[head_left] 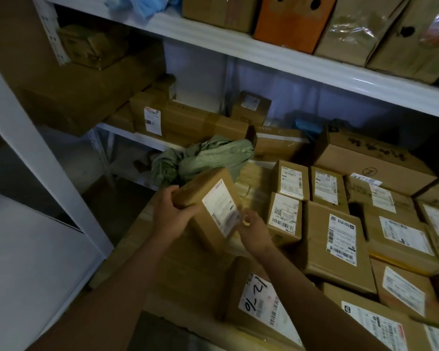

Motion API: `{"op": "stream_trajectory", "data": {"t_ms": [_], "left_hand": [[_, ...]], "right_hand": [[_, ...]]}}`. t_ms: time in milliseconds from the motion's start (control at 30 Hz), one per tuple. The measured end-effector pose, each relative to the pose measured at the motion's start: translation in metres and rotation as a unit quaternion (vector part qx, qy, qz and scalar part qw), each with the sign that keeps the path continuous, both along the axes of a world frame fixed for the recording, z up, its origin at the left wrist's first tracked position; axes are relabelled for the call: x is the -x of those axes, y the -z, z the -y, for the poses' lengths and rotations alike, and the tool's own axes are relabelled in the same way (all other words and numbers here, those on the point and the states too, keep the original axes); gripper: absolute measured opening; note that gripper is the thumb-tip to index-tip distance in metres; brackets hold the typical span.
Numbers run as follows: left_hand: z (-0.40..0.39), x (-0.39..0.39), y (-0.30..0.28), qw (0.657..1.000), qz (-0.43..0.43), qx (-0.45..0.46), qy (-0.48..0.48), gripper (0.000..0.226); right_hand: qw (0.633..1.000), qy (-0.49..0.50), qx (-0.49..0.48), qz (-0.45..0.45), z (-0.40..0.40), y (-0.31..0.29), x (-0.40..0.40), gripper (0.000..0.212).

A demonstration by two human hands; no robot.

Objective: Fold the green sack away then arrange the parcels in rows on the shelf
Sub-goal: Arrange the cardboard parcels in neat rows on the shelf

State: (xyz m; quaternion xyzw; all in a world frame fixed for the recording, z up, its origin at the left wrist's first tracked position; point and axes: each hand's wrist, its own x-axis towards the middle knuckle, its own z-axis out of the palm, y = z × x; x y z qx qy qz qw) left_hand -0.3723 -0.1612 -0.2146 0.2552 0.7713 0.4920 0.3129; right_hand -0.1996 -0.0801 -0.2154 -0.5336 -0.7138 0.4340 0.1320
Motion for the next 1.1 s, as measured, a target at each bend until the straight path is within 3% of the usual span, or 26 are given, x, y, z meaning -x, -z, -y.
{"op": "stream_trajectory", "data": {"t_ms": [200, 333, 467, 633, 767, 967, 1033, 1100], "left_hand": [[0.01, -0.013, 0.02, 0.967, 0.253, -0.015, -0.018, 0.058], [0.01, -0.029, 0.039, 0.942, 0.332, 0.003, -0.042, 0.048], [0.01, -0.041, 0.056, 0.926, 0.373, 0.009, -0.061, 0.046], [0.003, -0.044, 0.06, 0.931, 0.357, 0.016, -0.081, 0.049], [0.0, -0.051, 0.052, 0.93, 0.361, 0.025, -0.073, 0.032], [0.013, -0.052, 0.044, 0.926, 0.365, 0.064, -0.067, 0.02], [0.025, -0.047, 0.039, 0.915, 0.39, 0.082, -0.058, 0.012], [0.041, -0.037, 0.037, 0.914, 0.389, 0.109, -0.041, 0.023]], "right_hand": [[0.998, 0.0, 0.05, -0.028, -0.004, 0.01, -0.003, 0.057], [0.997, -0.037, 0.052, 0.035, -0.007, 0.023, -0.015, 0.05], [0.993, -0.065, 0.048, 0.089, -0.005, 0.028, -0.037, 0.05], [0.971, -0.097, 0.123, 0.181, -0.007, 0.022, -0.069, 0.073], [0.947, -0.133, 0.156, 0.245, -0.004, 0.027, -0.082, 0.083], [0.973, -0.113, 0.108, 0.167, 0.007, 0.028, -0.064, 0.067], [0.978, -0.11, 0.091, 0.152, 0.008, 0.025, -0.056, 0.079], [0.976, -0.127, 0.135, 0.118, 0.009, 0.021, -0.047, 0.1]]}}
